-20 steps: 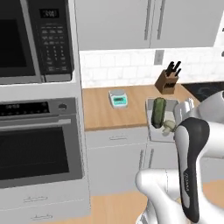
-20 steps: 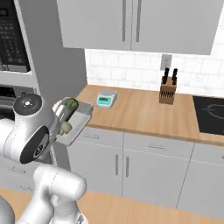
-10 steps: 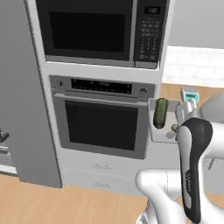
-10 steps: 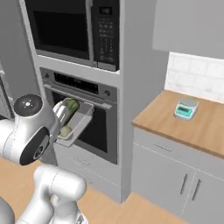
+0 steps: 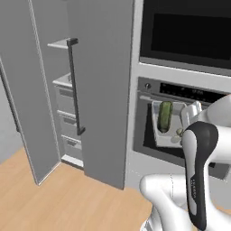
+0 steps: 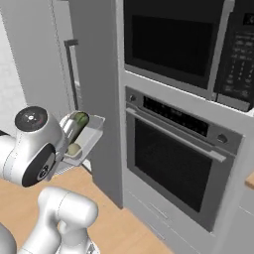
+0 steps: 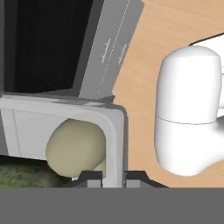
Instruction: Take the meat container that has the shrimp and place it on the second highest rack of the freezer. Then take the vegetable container that has the mushroom and cucumber and place it on the highest rack of the freezer.
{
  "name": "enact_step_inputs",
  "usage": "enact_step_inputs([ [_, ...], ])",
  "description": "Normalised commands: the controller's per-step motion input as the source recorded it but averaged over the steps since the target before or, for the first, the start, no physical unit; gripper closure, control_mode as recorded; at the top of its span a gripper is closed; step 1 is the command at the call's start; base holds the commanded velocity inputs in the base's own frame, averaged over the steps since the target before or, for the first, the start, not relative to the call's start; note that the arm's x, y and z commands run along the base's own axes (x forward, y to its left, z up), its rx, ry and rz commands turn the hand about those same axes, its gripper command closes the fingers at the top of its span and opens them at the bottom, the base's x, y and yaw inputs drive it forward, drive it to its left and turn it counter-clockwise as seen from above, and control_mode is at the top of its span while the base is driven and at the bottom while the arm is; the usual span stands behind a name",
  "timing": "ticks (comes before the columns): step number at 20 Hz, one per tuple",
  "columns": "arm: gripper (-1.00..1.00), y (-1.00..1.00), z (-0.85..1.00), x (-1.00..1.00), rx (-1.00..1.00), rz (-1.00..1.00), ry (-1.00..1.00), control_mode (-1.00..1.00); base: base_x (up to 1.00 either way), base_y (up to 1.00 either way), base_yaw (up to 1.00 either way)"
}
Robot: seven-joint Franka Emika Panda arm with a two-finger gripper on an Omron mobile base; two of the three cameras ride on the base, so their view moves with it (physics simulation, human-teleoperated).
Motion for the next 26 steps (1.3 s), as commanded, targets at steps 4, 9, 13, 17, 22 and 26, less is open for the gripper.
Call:
enact_step_inputs([
  [4, 1.00, 0.00, 0.00, 0.00, 0.00, 0.00, 0.00, 1.00, 0.93, 0.90, 0.36],
  [9, 1.00, 0.00, 0.00, 0.00, 0.00, 0.00, 0.00, 1.00, 1.00, 0.73, 0.20],
  [13, 1.00, 0.00, 0.00, 0.00, 0.00, 0.00, 0.00, 1.00, 1.00, 0.45, 0.04],
  [17, 1.00, 0.00, 0.00, 0.00, 0.00, 0.00, 0.00, 1.00, 0.93, 0.00, -0.01],
  [22, 1.00, 0.00, 0.00, 0.00, 0.00, 0.00, 0.00, 1.00, 0.95, 0.02, -0.07],
  [26, 1.00, 0.00, 0.00, 0.00, 0.00, 0.00, 0.00, 1.00, 0.60, 0.23, -0.13],
])
